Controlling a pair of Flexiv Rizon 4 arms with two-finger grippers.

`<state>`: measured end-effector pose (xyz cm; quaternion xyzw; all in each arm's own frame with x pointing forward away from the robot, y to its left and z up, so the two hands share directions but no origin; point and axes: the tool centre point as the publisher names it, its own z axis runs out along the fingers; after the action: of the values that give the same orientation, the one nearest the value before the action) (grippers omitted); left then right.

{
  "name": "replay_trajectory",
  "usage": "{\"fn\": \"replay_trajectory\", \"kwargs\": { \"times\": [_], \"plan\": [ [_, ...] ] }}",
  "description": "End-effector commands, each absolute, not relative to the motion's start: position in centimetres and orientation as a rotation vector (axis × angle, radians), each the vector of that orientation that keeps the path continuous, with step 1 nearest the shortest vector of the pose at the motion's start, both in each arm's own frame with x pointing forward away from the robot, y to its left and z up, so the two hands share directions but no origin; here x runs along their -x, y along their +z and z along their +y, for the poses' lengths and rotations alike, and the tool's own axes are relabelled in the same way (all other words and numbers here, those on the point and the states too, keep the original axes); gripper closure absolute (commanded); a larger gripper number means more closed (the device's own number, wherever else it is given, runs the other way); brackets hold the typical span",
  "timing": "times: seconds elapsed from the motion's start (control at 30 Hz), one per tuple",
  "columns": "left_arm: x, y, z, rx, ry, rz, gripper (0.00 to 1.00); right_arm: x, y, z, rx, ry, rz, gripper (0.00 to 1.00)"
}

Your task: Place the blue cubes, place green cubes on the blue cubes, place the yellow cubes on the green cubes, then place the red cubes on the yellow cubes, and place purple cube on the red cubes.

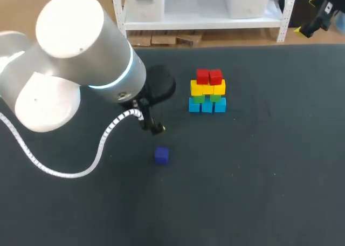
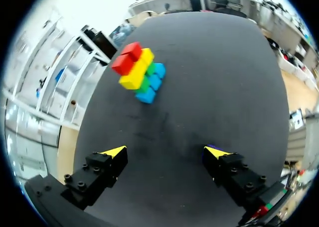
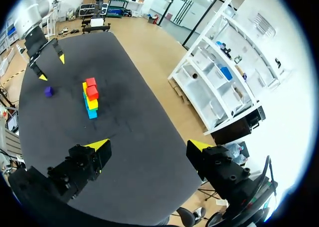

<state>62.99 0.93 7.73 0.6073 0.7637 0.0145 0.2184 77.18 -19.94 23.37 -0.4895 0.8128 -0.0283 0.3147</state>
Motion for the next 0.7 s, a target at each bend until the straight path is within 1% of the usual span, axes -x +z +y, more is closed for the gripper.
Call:
{"fn": "replay_trajectory", "kwargs": {
  "times": [0.03,0.27,0.7],
  "plan": [
    [-61.8,7.4,0.8,-1.792,-0.032,2.064,0.00,-77.0,23.4,-20.0,1.287,-0.078,2.141,0.00],
    [-60.3,5.4,0.5,-1.970,-0.190,2.050,0.00,-77.0,23.4,-20.0,1.287,-0.078,2.141,0.00],
    [-58.6,3.0,-0.6,-2.132,-0.137,2.097,0.00,-77.0,23.4,-20.0,1.287,-0.078,2.141,0.00]
  ]
}}
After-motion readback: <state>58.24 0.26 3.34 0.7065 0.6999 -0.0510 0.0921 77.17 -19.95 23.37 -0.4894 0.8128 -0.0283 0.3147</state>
